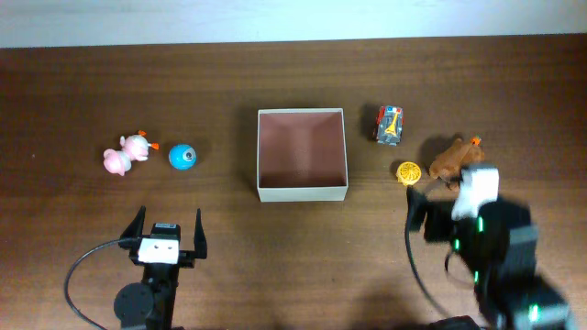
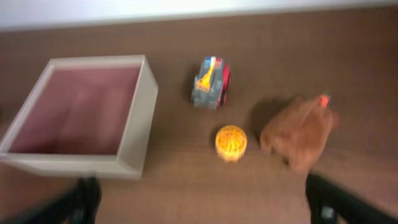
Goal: Pack container
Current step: 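Move the right gripper to the grey-red toy truck and grasp it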
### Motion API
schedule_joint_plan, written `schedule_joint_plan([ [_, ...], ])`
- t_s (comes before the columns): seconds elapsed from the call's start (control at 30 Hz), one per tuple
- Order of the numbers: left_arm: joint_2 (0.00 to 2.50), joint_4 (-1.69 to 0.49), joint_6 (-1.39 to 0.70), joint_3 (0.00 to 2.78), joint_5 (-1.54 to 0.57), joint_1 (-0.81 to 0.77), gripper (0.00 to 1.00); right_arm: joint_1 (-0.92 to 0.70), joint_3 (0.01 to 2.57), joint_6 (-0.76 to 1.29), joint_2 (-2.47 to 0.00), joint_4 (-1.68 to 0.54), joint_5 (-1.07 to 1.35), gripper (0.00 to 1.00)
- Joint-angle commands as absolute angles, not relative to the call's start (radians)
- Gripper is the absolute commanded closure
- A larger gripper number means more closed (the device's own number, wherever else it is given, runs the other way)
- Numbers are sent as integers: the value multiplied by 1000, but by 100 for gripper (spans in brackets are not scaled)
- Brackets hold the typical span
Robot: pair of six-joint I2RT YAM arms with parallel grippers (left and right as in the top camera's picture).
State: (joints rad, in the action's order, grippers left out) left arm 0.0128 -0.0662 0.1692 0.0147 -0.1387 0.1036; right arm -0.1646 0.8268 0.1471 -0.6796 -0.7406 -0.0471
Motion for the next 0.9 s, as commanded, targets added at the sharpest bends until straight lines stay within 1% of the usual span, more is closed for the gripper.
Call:
schedule_joint_plan([
  [0.0,5,-68,181,9,-133,100,0,-170,1116,135,-1010,-881,-51,1],
  [0.1,5,-68,181,9,-133,100,1,-170,1270,134,-1225,-959,-10,1],
  [0.17,5,-68,181,9,-133,100,0,-170,1315,134,-1346,-962,-11,2],
  [0.27,5,-68,181,9,-133,100,0,-165,1359,179,-1486,-931,-10,1],
  [0.37,5,-68,181,9,-133,100,0,-155,1394,253,-1611,-849,-10,0],
  [0.57,5,-68,181,9,-133,100,0,-154,1406,271,-1733,-681,-61,1],
  [0.77,5,-68,182,9,-133,100,0,-154,1406,271,-1810,-578,-196,1],
  [0.87,5,-68,182,9,-133,100,0,-142,1406,271,-1859,-531,-199,1],
])
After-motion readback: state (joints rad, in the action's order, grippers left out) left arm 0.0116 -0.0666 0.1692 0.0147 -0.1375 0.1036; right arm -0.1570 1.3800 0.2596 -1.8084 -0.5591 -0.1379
